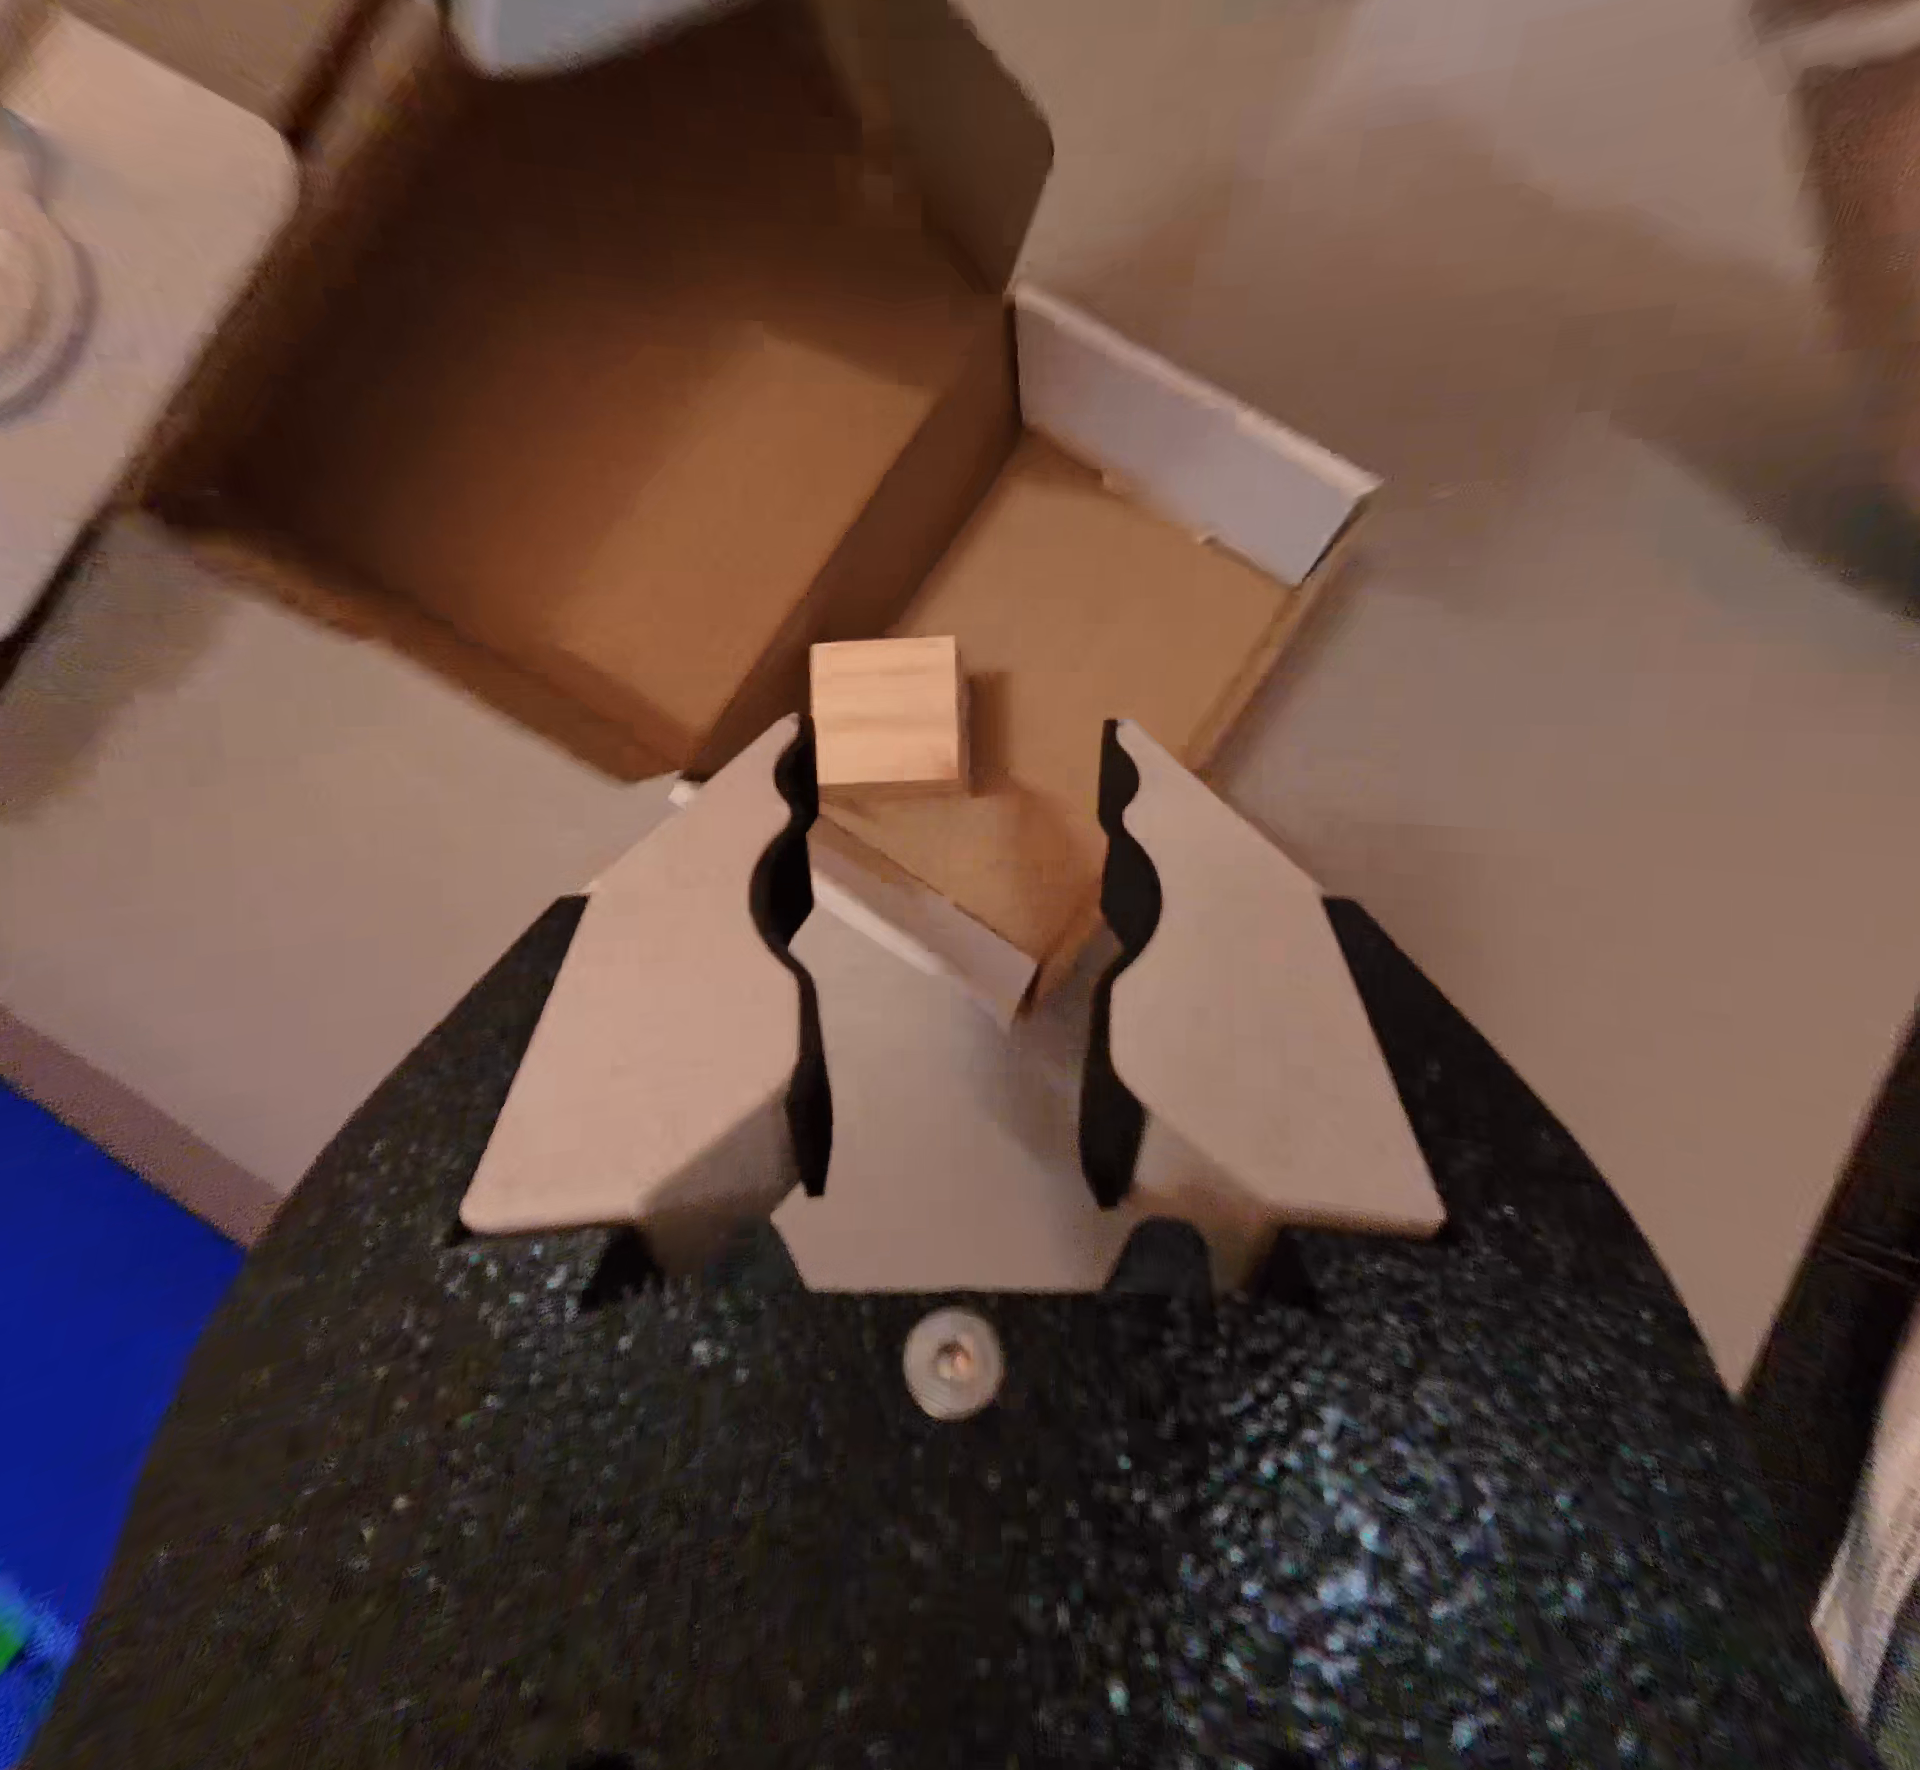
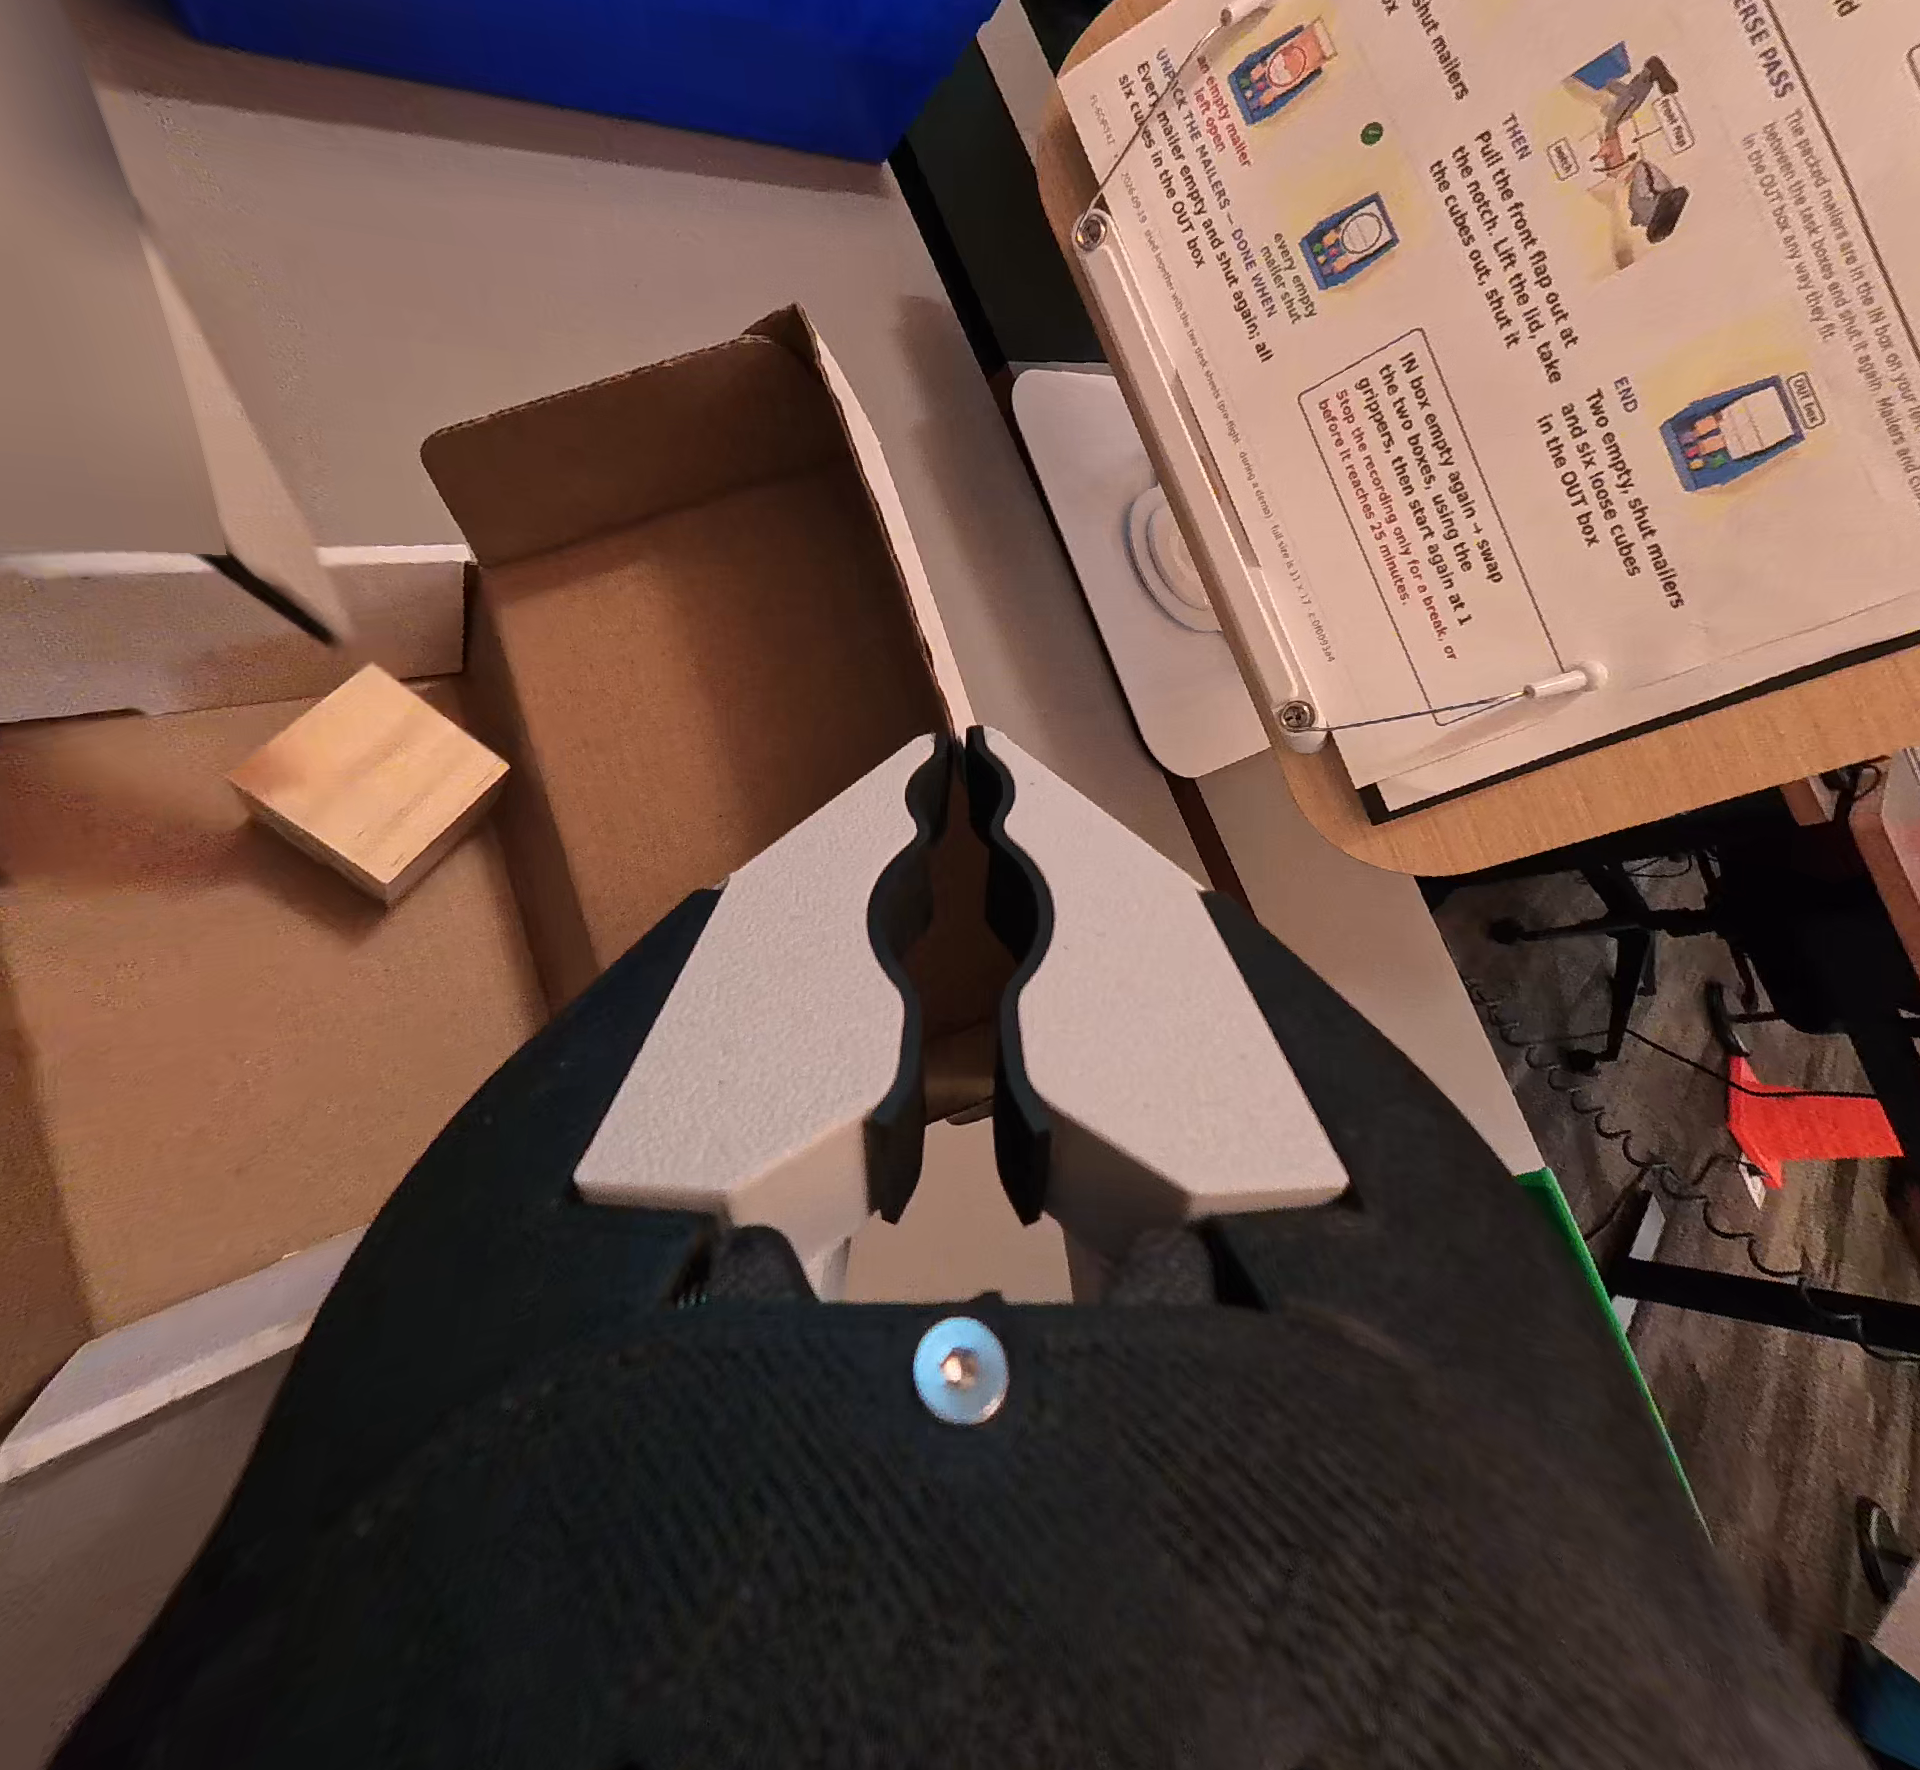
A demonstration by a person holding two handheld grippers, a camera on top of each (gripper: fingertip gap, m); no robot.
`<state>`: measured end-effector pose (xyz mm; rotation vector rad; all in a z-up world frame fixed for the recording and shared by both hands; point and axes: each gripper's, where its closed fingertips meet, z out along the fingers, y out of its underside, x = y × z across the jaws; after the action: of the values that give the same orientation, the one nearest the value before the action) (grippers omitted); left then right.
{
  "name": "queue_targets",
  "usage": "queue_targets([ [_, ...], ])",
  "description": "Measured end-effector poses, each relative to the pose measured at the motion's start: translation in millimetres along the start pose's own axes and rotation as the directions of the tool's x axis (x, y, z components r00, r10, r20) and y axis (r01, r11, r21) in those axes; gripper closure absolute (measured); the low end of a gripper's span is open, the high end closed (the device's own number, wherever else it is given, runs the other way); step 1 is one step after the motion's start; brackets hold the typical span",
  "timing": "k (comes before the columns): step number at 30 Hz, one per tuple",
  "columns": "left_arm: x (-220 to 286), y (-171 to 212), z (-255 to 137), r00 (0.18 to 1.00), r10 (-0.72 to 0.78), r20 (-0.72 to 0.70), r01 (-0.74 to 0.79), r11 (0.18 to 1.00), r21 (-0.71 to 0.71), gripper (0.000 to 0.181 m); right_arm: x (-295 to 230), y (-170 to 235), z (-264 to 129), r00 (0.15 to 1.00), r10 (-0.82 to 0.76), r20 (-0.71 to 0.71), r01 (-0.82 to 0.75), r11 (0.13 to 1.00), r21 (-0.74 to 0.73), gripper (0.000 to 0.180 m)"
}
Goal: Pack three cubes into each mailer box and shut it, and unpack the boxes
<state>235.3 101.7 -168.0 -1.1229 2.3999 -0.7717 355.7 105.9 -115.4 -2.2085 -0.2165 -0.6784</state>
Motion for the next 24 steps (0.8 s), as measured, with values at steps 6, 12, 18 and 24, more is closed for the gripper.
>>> queue_targets([
  [6, -121.9, 61.7, -117.8, 0.929, -0.211, 0.304, 0.201, 0.977, 0.065, 0.147, 0.7, 1.3, -0.2, 1.0, -0.005, 0.004, 0.005, 1.0, 0.001, 0.178],
  [12, -238.7, 178.4, -130.1, 0.721, -0.531, 0.445, 0.62, 0.782, -0.071, 0.131, -0.6, -0.6, -0.1, 1.0, -0.026, -0.002, 0.026, 1.0, -0.006, 0.179],
  [18, -269.8, 233.4, -94.1, 0.628, -0.628, 0.46, 0.764, 0.61, -0.21, 0.124, -2.5, -0.6, 2.8, 0.999, -0.039, -0.002, 0.039, 0.999, -0.018, 0.179],
  [24, -270.8, 246.5, -67.0, 0.595, -0.659, 0.46, 0.8, 0.542, -0.258, 0.129, -1.8, -0.9, -0.4, 0.999, -0.04, -0.002, 0.04, 0.999, -0.019, 0.179],
])
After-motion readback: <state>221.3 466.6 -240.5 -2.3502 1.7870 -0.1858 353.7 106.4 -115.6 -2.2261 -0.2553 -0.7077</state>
